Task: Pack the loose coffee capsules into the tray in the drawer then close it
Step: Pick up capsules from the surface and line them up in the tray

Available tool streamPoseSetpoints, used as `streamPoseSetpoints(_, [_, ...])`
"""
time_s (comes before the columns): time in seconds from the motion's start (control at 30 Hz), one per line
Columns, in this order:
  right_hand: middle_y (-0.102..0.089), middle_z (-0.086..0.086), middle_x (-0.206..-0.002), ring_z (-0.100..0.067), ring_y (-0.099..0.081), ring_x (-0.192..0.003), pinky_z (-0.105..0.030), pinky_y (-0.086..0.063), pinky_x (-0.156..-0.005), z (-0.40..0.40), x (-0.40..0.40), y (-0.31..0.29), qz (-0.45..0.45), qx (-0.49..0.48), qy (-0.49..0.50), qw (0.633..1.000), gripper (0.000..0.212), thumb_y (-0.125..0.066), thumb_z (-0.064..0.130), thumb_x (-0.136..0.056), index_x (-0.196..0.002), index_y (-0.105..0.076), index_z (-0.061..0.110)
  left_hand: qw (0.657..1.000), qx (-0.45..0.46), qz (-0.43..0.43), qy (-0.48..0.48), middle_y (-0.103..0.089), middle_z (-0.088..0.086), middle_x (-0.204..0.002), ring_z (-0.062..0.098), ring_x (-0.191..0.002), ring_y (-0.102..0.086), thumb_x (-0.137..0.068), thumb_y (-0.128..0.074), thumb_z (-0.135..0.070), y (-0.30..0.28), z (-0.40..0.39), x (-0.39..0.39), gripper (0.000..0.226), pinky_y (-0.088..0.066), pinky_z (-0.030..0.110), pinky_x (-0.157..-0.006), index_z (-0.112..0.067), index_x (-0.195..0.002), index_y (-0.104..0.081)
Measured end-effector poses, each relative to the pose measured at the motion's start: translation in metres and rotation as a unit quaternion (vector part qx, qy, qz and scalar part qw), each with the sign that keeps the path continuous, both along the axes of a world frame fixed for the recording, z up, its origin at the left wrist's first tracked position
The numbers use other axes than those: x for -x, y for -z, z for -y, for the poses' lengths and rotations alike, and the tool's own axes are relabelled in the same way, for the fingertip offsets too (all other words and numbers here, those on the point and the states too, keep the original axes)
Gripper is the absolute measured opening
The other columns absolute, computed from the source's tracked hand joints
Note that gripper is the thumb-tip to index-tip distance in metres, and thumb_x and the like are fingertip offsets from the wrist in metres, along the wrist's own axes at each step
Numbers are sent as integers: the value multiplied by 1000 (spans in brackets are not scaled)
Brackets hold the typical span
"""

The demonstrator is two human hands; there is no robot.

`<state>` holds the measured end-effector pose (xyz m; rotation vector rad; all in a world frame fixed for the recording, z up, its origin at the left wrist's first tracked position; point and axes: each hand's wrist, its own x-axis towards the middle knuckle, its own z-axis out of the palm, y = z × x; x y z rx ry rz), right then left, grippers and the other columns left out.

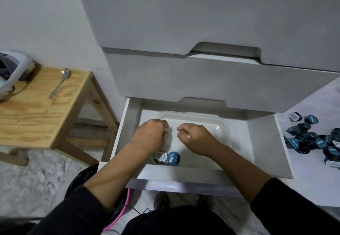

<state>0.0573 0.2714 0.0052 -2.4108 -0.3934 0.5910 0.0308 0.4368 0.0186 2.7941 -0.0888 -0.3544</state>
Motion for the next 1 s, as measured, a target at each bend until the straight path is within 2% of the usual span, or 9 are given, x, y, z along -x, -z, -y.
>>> streamPoseSetpoints(0.1, [-56, -8, -127, -23, -50, -118, -30, -38, -99, -2, 14, 4, 142, 23, 25, 989, 38, -42, 28, -91, -123, -54, 9, 995, 1, 90, -53, -61, 11, -119, 28, -113, -54, -91, -48, -22, -1, 13, 11, 33, -46, 35, -89, -9, -120, -55])
streamPoseSetpoints(0.2, [-63, -12, -111, -29, -60, -104, -30, -48, -88, -1, 23, 5, 298, 48, 43, 952, 40, -43, 29, -86, -112, -60, 4, 983, -19, 170, -74, -69, 14, -99, 31, -96, -64, -79, -64, -15, 2, 23, 19, 27, -52, 31, -81, -3, -103, -65])
streamPoseSetpoints(0.27, [-67, -13, -100, -29, -64, -95, -30, -51, -84, 3, 27, 4, 380, 61, 45, 922, 31, -51, 22, -84, -104, -64, 2, 981, -17, 171, -94, -69, 15, -98, 30, -93, -65, -78, -65, -15, 1, 31, 23, 30, -53, 32, -81, -3, -105, -64])
streamPoseSetpoints(0.37, [-71, -14, -90, -28, -68, -87, -28, -55, -81, 11, 34, 9, 490, 66, 59, 867, 26, -58, 19, -79, -95, -68, 1, 977, 10, 179, -119, -66, 15, -110, 30, -102, -61, -86, -58, -20, -4, 46, 32, 34, -51, 35, -86, -5, -117, -58])
streamPoseSetpoints(0.53, [-70, -14, -87, -28, -67, -84, -28, -55, -75, 34, 37, 2, 497, 62, 89, 861, 25, -56, 21, -82, -93, -68, 0, 973, 50, 177, -136, -55, 8, -129, 23, -120, -49, -94, -43, -30, -12, 75, 36, 40, -44, 32, -94, -13, -130, -47])
streamPoseSetpoints(0.67, [-70, -13, -95, -27, -67, -91, -27, -53, -78, 74, 34, -7, 452, 74, 103, 883, 34, -50, 29, -84, -99, -66, 4, 969, 67, 190, -141, -58, 12, -126, 27, -119, -50, -92, -48, -27, -19, 111, 32, 39, -46, 36, -92, -11, -128, -51])
streamPoseSetpoints(0.8, [-67, -14, -105, -27, -64, -98, -28, -51, -84, 141, 23, -17, 416, 83, 120, 898, 38, -47, 32, -86, -107, -63, 5, 967, 86, 202, -131, -55, 8, -130, 23, -123, -47, -93, -44, -32, -29, 171, 22, 40, -44, 32, -94, -16, -130, -48])
streamPoseSetpoints(1.0, [-65, -14, -85, -27, -60, -72, -29, -53, -62, 277, 21, -13, 499, 79, 101, 857, 24, -52, 19, -85, -96, -64, 0, 960, 156, 206, -106, -57, 8, -125, 23, -120, -48, -93, -45, -29, -38, 295, 17, 39, -41, 31, -96, -15, -129, -49])
